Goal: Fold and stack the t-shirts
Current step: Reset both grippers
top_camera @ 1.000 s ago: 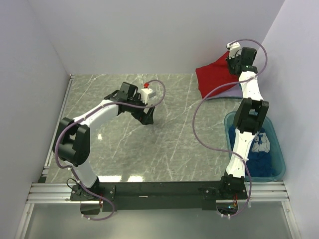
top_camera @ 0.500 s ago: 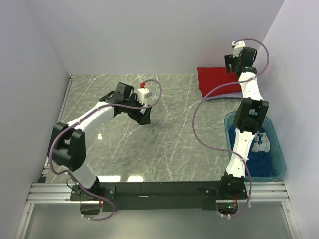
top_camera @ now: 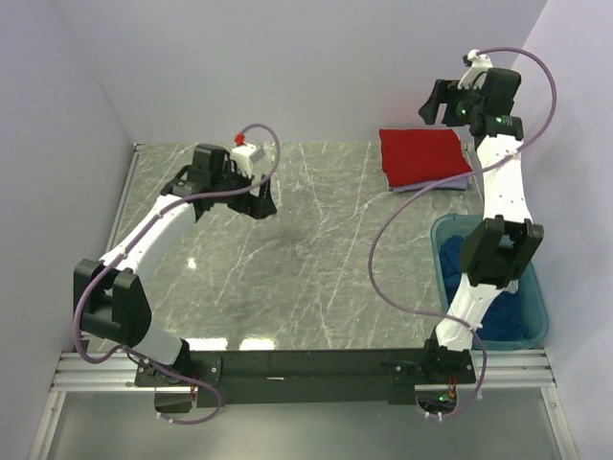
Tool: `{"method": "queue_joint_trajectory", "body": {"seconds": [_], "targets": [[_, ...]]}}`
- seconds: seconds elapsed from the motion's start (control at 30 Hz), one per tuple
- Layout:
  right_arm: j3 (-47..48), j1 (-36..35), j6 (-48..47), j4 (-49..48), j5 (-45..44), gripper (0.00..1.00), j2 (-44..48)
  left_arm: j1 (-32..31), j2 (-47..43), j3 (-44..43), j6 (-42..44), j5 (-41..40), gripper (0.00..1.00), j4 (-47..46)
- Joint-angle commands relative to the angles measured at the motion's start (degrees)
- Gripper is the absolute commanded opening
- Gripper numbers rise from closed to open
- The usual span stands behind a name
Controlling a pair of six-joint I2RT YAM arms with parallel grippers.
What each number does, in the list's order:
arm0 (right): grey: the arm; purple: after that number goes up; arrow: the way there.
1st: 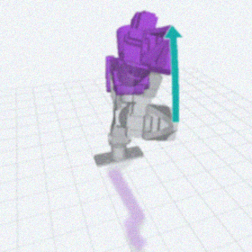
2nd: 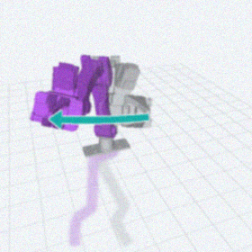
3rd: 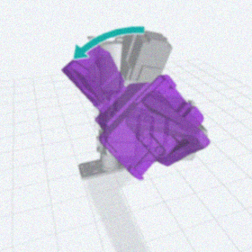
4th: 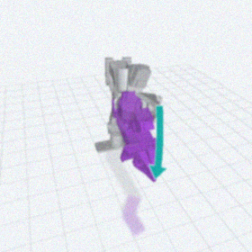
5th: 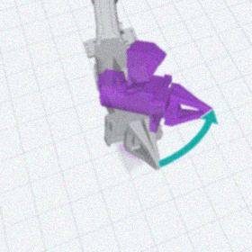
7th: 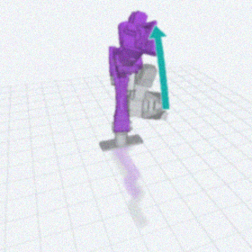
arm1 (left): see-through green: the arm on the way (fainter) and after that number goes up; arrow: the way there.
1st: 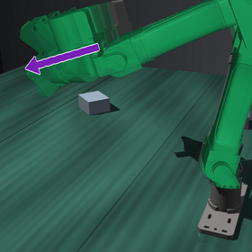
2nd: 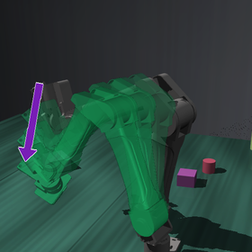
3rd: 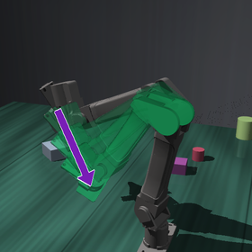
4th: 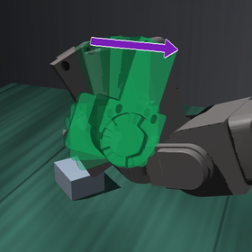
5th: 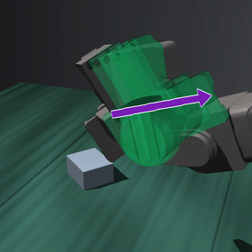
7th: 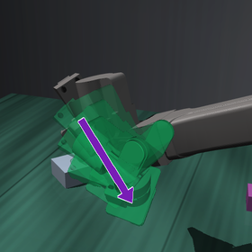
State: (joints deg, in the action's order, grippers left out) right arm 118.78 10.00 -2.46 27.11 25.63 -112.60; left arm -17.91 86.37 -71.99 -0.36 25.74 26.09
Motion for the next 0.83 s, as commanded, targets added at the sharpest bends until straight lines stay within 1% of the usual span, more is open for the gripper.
{"method": "queue_joint_trajectory", "body": {"seconds": [0.0, 0.13, 0.17, 0.23, 0.27, 0.33, 0.37, 0.43, 0.47, 0.5, 0.53, 0.67, 0.8], "targets": [[-4.8, -4.4, 1.4, 9.8, 6.6, 0.91, 7.9, 3.7, -0.3, -4.9, -3.0, 1.5, 1.00, 2.6], [-17.0, -9.7, -7.5, 14.8, 5.7, 0.92, 15.9, 4.5, -0.1, -5.4, -2.5, -2.0, 0.99, 5.1], [-22.5, -11.6, -9.0, 15.9, 5.5, 0.92, 17.6, 4.5, 0.1, -4.9, -2.4, -2.9, 0.99, 5.9], [-28.3, -13.6, -11.4, 16.7, 4.9, 0.92, 22.0, 4.6, -0.4, -3.5, -2.5, -3.4, 0.99, 6.7], [-33.6, -15.8, -13.7, 17.6, 4.6, 0.92, 23.2, 4.6, -0.7, -1.4, -1.8, -2.6, 0.99, 7.2], [-38.6, -17.9, -15.8, 17.6, 3.5, 0.92, 27.0, 4.5, -2.8, 1.6, -1.8, -2.1, 0.99, 6.4], [-43.5, -19.0, -15.9, 16.5, 3.3, 0.92, 28.5, 4.5, -3.8, 4.9, -1.7, -2.4, 0.99, 6.0], [-47.9, -19.4, -16.0, 15.1, 3.8, 0.93, 32.0, 4.5, -6.6, 8.1, -1.1, -3.8, 0.99, 4.7], [-51.2, -19.4, -16.1, 14.2, 3.7, 0.93, 33.0, 4.5, -7.5, 10.5, -0.3, -5.9, 0.99, 4.5], [-52.5, -19.4, -16.3, 13.8, 3.8, 0.93, 34.3, 4.4, -9.1, 11.6, -0.3, -6.7, 0.99, 4.6], [-53.6, -19.3, -16.6, 13.5, 3.6, 0.93, 35.1, 4.4, -9.8, 12.6, 1.7, -7.6, 0.99, 4.8], [-59.4, -19.4, -15.7, 9.3, 2.2, 0.93, 40.3, 4.4, -13.7, 16.4, 1.9, -9.7, 0.99, 4.5], [-61.6, -19.4, -14.1, 6.6, -0.4, 0.94, 43.2, 5.1, -15.7, 16.3, 0.9, -14.7, 0.99, 5.9]]}}
